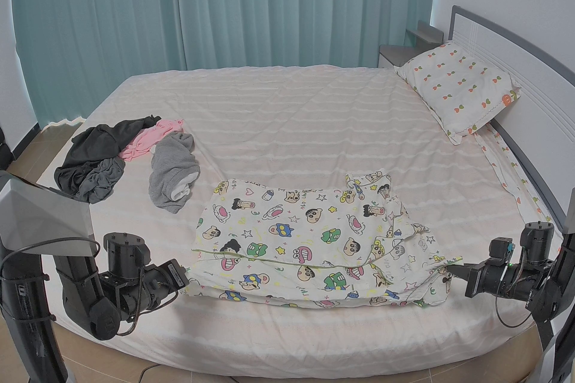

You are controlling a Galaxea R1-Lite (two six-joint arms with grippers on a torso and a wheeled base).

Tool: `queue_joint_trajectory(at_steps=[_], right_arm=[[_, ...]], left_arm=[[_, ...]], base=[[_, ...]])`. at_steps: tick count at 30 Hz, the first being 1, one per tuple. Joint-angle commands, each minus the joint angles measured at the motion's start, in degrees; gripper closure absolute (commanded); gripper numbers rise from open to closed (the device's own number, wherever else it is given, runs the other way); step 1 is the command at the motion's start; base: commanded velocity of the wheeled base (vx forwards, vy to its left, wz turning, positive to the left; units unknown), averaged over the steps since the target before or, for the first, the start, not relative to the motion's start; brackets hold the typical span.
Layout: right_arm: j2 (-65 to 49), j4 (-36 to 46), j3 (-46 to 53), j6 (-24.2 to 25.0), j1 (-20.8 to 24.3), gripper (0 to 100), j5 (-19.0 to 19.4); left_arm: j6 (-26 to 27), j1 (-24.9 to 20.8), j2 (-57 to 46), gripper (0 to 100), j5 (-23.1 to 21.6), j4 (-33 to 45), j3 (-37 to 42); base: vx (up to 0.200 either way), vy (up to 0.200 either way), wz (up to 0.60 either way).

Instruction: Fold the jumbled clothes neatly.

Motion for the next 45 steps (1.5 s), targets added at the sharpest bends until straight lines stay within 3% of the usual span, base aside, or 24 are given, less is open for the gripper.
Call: queue_joint_trajectory(at_steps=[1,20,23,28,45], right_arm=[[5.45,-3.93,-0.37,0.17,-0.04,100,-1.09],[10.73,-6.13,-10.82,0.44,0.14,100,-2.85],[12.40,-6.04,-14.52,2.90,0.14,100,-3.02],[15.21,-6.04,-17.59,2.90,0.14,100,-3.46],[16.88,1.08,-26.91,4.31,0.75,100,-5.83]], left_arm=[[-0.01,0.85,0.35,100,0.02,1.76,-3.03],[0.34,1.38,4.57,100,0.02,11.17,-16.03],[0.08,1.47,5.71,100,0.02,13.80,-19.11],[-0.27,1.38,6.59,100,1.60,16.00,-22.54],[-1.94,0.85,9.84,100,3.36,23.38,-30.10]], base=[[0.000,0.000,0.00],[0.000,0.000,0.00],[0.000,0.000,0.00],[0.000,0.000,0.00],[0.000,0.000,0.00]])
